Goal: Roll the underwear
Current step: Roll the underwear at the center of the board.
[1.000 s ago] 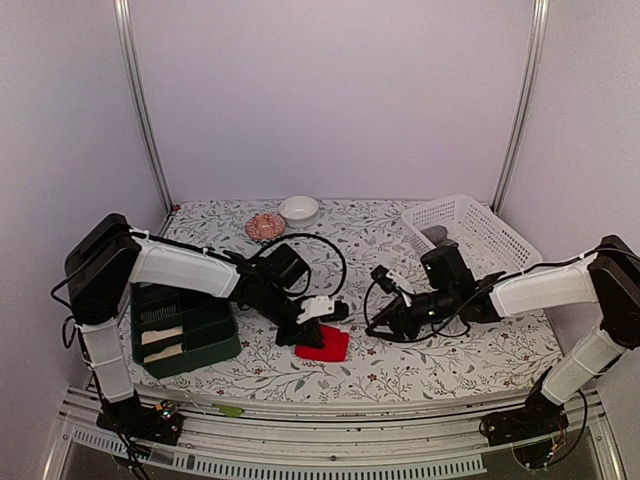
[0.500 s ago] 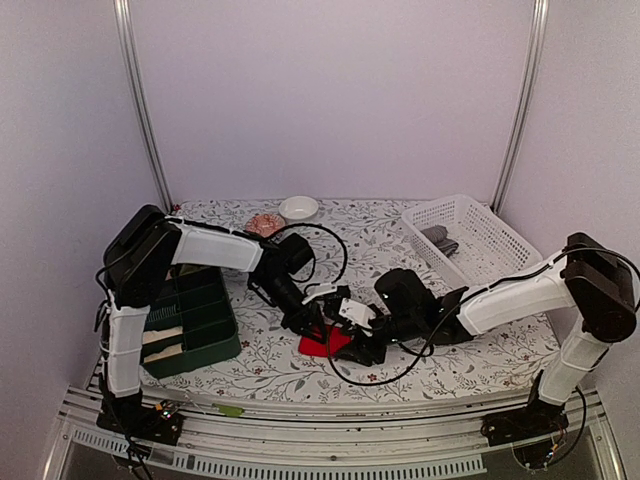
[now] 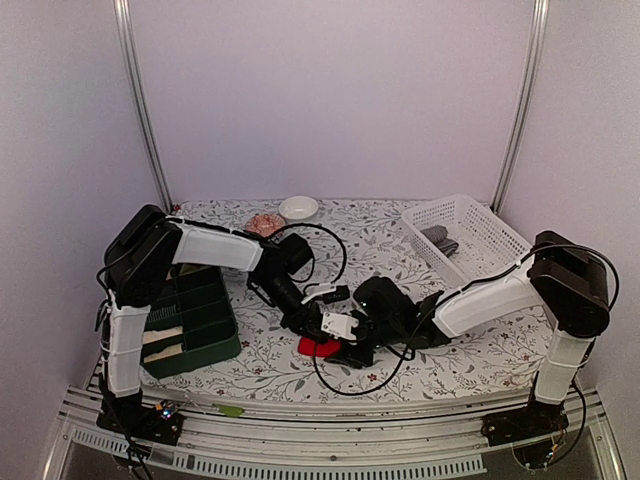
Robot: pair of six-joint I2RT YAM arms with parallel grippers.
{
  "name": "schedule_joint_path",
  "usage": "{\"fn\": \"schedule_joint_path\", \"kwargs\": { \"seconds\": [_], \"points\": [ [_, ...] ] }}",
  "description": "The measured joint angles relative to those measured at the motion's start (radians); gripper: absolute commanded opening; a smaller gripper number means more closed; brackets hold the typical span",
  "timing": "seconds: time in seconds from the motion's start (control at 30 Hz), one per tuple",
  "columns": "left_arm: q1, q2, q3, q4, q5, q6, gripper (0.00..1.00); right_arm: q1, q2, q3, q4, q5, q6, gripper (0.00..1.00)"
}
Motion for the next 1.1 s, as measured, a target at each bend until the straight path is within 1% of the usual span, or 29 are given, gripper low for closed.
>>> {"fn": "schedule_joint_path", "kwargs": {
  "seconds": [0.07,0.27,0.37,0.43,0.53,0.57,0.63,0.8,0.87,0.93,1.0,1.1],
  "points": [
    [0.001,0.000,0.000,-0.001,0.000,-0.001,0.08,0.000,0.006,0.001,0.003,0.005,-0.006,0.52],
    [0.006,0.002,0.000,-0.005,-0.002,-0.001,0.09,0.003,0.031,0.019,0.011,0.039,-0.011,0.53],
    [0.011,0.002,0.000,-0.010,-0.002,-0.001,0.10,0.005,0.048,0.034,0.012,0.062,-0.011,0.48],
    [0.014,0.002,0.000,-0.016,-0.002,-0.001,0.10,0.006,0.059,0.042,0.015,0.079,-0.013,0.39],
    [0.018,0.002,0.000,-0.023,-0.002,0.000,0.11,0.006,0.065,0.048,0.018,0.093,-0.015,0.13],
    [0.019,0.002,0.000,-0.024,-0.002,0.001,0.12,0.006,0.065,0.050,0.016,0.093,-0.017,0.07],
    [0.024,0.002,0.000,-0.032,0.002,0.008,0.16,0.006,0.065,0.053,0.009,0.093,-0.018,0.00],
    [0.033,-0.016,-0.019,-0.014,-0.014,0.001,0.37,0.006,0.064,0.056,0.003,0.076,0.002,0.00],
    [0.037,-0.041,-0.045,0.015,-0.036,-0.010,0.45,0.006,0.063,0.056,0.004,0.061,0.013,0.00],
    [0.040,-0.099,-0.104,0.062,-0.075,-0.029,0.53,0.000,0.063,0.057,0.002,0.037,0.033,0.00],
    [0.048,-0.191,-0.187,0.114,-0.118,-0.051,0.57,-0.013,0.060,0.057,-0.003,-0.006,0.060,0.00],
    [0.062,-0.340,-0.294,0.201,-0.175,-0.074,0.59,-0.041,0.048,0.051,-0.024,-0.104,0.111,0.00]
  ]
}}
